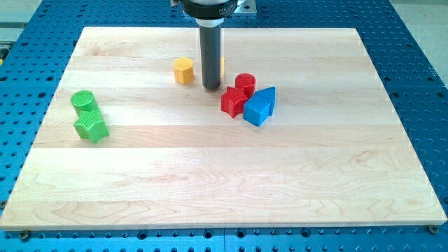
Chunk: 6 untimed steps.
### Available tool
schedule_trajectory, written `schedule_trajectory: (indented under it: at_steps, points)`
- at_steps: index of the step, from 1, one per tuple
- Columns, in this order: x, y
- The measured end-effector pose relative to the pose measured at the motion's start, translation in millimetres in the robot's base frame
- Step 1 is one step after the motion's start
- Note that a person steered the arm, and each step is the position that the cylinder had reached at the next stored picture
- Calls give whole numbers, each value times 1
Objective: Slide the red star to the bottom right of the blue triangle
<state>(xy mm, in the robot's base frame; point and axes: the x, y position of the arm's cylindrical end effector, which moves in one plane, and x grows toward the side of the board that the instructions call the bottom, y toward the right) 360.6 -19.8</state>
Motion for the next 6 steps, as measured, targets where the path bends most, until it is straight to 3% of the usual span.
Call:
schedule_trajectory:
  at_steps: [1, 4, 6]
  points:
    - [3, 0]
    - [74, 38]
    - [76, 89]
